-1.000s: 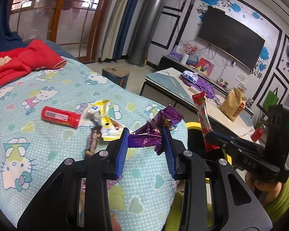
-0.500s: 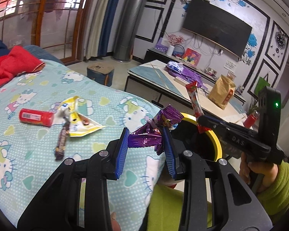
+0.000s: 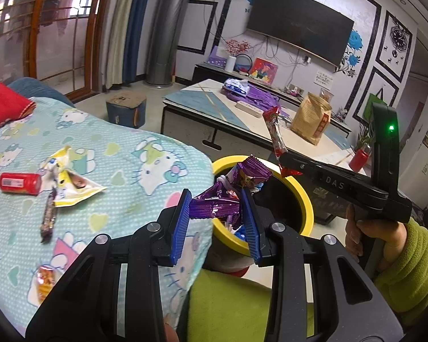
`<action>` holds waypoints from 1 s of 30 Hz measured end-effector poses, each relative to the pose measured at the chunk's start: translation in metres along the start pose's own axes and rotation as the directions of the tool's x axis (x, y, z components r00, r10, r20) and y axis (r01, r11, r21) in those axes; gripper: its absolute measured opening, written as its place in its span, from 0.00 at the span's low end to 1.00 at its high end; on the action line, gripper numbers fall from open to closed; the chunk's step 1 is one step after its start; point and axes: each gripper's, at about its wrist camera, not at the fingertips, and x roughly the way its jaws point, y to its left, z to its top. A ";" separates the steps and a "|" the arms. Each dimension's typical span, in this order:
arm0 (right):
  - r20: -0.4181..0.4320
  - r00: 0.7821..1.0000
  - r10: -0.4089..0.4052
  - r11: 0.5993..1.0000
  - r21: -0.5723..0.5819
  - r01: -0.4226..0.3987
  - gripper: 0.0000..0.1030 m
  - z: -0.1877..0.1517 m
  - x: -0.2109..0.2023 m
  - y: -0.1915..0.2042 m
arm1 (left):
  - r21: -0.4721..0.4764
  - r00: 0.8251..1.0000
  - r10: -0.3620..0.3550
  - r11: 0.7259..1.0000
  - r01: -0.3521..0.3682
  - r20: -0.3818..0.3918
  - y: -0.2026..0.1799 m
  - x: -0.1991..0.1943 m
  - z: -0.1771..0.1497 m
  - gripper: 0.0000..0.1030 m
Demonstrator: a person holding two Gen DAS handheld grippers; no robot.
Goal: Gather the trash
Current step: 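Lift the red and purple wrappers and carry them over the yellow bin with both tools, then open both tools to release the wrappers into the bin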
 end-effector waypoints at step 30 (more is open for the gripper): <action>-0.070 0.995 -0.075 0.989 0.122 0.083 0.11 -0.011 0.016 -0.072 | 0.133 0.992 -0.060 0.988 0.075 -0.114 -0.058 0.082 -0.006 0.28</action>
